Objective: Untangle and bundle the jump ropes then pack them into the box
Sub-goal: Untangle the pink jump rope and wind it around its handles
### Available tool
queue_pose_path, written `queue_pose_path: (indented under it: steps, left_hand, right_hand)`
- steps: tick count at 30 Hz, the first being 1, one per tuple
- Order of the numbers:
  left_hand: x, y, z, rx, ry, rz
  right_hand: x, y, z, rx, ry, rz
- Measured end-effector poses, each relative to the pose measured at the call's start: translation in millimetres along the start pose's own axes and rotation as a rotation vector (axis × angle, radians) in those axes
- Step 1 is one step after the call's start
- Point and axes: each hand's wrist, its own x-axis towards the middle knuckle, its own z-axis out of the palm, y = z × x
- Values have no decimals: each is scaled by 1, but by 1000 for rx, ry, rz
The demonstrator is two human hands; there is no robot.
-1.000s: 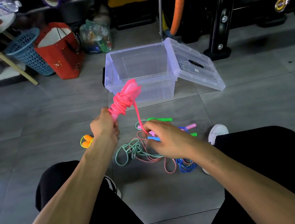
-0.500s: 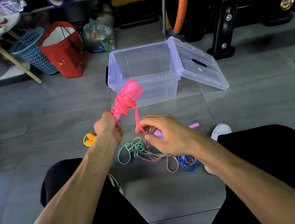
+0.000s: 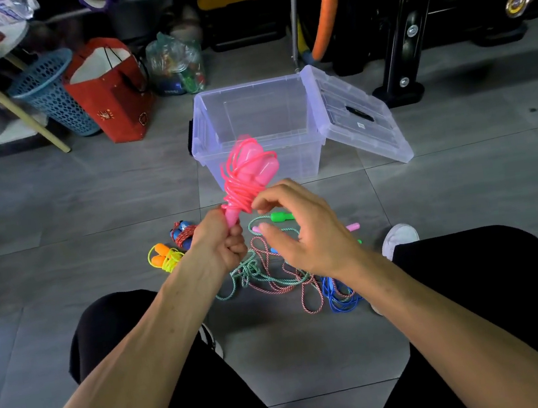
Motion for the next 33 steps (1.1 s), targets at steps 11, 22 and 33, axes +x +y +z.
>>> queue_pose_path:
  steps: [11, 22, 33]
  left_hand:
    - [4, 4, -6, 140, 110, 127]
    - [5, 0, -16, 612, 334, 577]
    - [-17, -6, -12, 1108, 442, 972]
  right_hand:
    - [19, 34, -24, -31, 289, 352]
    - [10, 42, -10, 26, 208, 602]
    - [7, 32, 12, -211, -193, 307]
